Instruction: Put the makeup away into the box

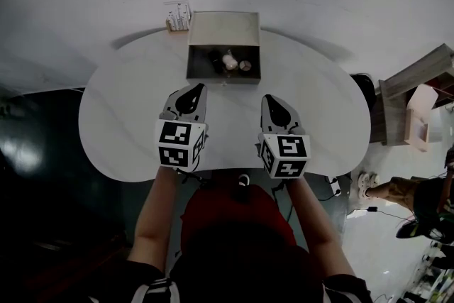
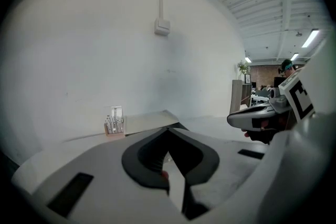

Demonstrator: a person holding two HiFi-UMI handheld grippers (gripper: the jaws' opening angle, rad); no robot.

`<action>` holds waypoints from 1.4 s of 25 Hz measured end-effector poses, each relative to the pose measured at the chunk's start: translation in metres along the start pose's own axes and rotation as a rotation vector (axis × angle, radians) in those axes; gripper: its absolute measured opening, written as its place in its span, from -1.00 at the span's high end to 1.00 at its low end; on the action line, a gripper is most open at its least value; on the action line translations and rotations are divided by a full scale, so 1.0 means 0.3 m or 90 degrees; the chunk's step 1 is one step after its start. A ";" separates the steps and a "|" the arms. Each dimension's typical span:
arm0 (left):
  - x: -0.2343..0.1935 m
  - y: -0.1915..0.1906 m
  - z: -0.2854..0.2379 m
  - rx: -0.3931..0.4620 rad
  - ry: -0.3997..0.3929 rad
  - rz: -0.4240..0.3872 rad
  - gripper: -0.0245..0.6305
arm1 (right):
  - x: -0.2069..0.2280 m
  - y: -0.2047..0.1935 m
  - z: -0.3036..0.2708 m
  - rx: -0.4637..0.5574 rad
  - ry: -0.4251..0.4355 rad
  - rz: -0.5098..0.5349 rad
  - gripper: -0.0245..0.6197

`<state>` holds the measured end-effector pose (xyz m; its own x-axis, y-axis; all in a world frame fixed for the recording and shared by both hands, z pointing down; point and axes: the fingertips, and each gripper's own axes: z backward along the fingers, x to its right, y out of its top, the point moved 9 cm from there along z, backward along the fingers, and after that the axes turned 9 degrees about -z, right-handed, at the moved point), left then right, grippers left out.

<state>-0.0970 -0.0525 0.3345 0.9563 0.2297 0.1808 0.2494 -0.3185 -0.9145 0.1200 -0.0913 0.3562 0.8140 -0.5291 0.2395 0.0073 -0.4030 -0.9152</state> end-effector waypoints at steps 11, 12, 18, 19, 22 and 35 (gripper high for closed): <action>0.054 -0.005 0.084 0.052 0.035 0.030 0.86 | -0.041 0.012 0.056 0.007 0.032 0.010 0.88; 0.060 -0.006 0.090 0.055 0.037 0.029 0.86 | -0.045 0.013 0.063 0.007 0.036 0.009 0.88; 0.092 -0.017 0.119 0.065 0.038 0.032 0.86 | -0.068 0.020 0.107 0.015 0.038 0.023 0.88; 0.096 -0.017 0.123 0.067 0.038 0.032 0.86 | -0.071 0.022 0.114 0.017 0.037 0.026 0.88; 0.112 -0.019 0.133 0.068 0.040 0.034 0.86 | -0.076 0.023 0.131 0.019 0.043 0.020 0.88; 0.145 -0.036 0.194 0.071 0.049 0.048 0.86 | -0.092 0.020 0.199 0.031 0.051 0.003 0.88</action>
<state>-0.0669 0.0146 0.3311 0.9818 0.1357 0.1328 0.1612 -0.2265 -0.9606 0.1324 -0.0346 0.3248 0.7655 -0.5892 0.2585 0.0331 -0.3652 -0.9303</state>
